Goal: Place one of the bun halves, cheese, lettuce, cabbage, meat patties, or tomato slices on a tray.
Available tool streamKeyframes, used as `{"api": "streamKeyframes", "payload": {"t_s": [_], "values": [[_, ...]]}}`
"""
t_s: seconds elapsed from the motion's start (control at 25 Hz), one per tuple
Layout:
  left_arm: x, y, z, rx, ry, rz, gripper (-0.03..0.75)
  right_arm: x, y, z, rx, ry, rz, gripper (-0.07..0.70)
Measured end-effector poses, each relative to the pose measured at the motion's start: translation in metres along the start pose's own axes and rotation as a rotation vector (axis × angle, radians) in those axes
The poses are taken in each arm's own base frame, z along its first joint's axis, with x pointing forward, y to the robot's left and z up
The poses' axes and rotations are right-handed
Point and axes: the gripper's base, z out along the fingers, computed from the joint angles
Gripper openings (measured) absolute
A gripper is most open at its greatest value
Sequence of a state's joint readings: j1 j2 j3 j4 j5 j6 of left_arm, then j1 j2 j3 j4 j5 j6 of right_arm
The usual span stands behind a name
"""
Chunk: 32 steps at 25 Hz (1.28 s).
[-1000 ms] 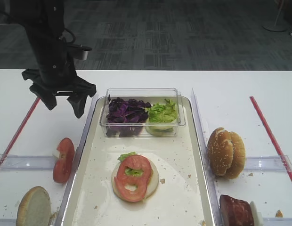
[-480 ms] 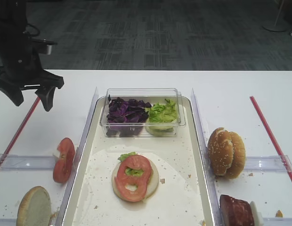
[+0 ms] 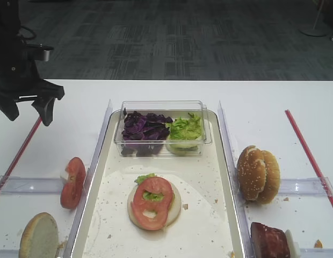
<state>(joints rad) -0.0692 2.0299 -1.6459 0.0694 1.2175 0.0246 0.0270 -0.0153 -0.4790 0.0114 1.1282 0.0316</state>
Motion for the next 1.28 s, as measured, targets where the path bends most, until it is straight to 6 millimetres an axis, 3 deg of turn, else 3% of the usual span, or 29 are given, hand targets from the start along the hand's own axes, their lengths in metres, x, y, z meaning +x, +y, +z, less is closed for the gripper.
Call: {"api": "streamKeyframes", "payload": {"t_s": [0.4,0.56,0.88,1.28], "values": [[0.000,-0.003,-0.001,0.030,-0.002,0.009,0.504,0.000,0.000,0.000,0.000,0.000,0.000,0.571],[0.008,-0.002,-0.013,0.027,-0.020,0.009,0.504,0.000,0.000,0.000,0.000,0.000,0.000,0.571],[0.036,-0.002,-0.041,0.031,-0.052,0.005,0.504,0.000,0.000,0.000,0.000,0.000,0.000,0.571],[0.091,-0.003,-0.059,0.022,-0.042,0.009,0.504,0.000,0.000,0.000,0.000,0.000,0.000,0.571]]}}
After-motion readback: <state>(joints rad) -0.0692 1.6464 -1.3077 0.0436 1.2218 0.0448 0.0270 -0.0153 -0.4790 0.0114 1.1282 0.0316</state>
